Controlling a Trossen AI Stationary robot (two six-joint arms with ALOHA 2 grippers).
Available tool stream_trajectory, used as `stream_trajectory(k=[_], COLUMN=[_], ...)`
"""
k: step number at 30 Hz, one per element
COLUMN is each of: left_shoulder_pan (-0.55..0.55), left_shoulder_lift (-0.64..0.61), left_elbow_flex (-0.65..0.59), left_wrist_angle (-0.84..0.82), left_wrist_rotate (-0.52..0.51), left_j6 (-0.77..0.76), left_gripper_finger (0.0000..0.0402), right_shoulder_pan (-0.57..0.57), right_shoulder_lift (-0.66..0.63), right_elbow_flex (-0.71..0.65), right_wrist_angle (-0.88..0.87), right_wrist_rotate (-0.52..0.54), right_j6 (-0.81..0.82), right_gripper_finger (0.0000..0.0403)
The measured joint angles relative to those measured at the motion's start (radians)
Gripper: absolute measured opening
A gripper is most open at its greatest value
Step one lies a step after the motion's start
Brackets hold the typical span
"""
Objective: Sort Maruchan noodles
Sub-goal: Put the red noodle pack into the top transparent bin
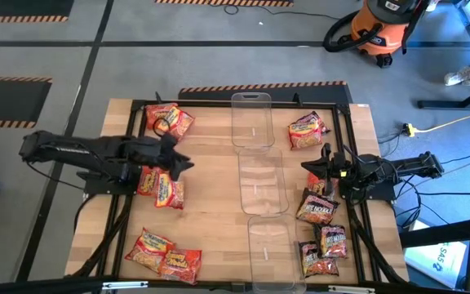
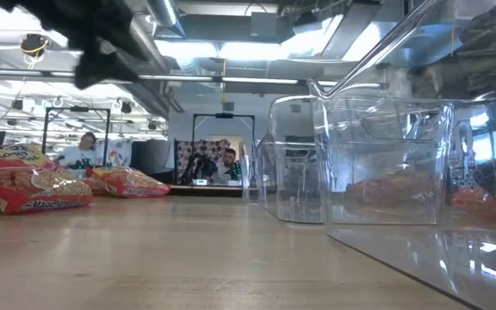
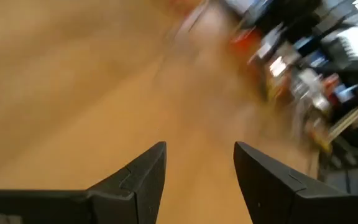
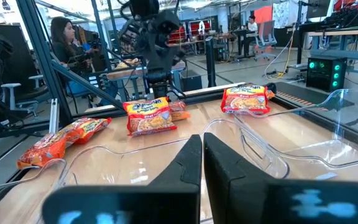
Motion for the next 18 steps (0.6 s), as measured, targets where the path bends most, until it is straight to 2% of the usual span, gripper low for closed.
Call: stream_trajectory(k=[3, 6, 10, 18], left_shoulder_pan=[-0.024, -0.062, -0.124, -0.183], left_shoulder_lift=[-0.002, 0.0, -0.001, 0.012], left_elbow_flex=[0.056, 0.057, 0.024, -0.01], left_wrist_angle=[-0.188, -0.296, -0.378, -0.449], left_wrist_rotate=[0.067, 0.113, 0.158, 0.173], left_j6=[-0.178, -0.345, -0.527, -0.728], left_gripper_finger=[0.0183, 0.0183, 0.0183, 0.0183], right_shoulder_pan=[0.0, 0.0, 0.0, 0.0], right_shoulder_lift=[0.0, 0.0, 0.0, 0.0], right_elbow_flex=[0.0, 0.0, 0.0, 0.0], right_wrist_angle=[0.0, -0.001, -0.001, -0.004], right_wrist_rotate=[0.0, 0.0, -0.008, -0.026], right_j6=[0.0, 0.0, 0.0, 0.0], right_gripper_finger=[0.0003, 0.0003, 0.0003, 0.0003])
